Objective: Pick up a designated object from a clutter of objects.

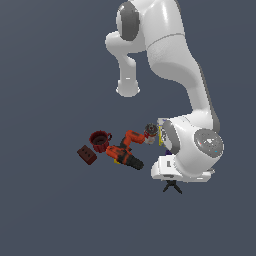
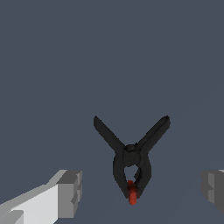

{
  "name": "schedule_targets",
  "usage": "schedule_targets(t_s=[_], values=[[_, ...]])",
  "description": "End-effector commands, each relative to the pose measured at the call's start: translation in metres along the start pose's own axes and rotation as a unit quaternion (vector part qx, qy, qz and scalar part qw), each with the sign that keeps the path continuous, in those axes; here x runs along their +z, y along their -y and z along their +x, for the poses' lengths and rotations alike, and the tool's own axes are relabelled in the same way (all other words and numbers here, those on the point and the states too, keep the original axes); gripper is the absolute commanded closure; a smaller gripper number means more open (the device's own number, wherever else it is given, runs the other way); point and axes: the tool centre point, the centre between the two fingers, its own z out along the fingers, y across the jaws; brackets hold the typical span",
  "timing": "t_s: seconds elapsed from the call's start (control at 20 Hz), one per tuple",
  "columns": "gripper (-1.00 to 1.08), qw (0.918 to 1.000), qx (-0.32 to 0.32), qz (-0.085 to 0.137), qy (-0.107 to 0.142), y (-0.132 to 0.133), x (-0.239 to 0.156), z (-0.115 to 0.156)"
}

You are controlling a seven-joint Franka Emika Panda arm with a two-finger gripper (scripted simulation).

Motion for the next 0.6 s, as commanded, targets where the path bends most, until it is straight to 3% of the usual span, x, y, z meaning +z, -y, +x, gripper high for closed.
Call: schedule_targets(t_s=[0.0, 0.55], values=[[-0.92, 1.0000, 0.000, 0.000, 0.000, 0.000, 0.007, 0.000], [-0.92, 1.0000, 0.000, 0.000, 0.000, 0.000, 0.049, 0.000]])
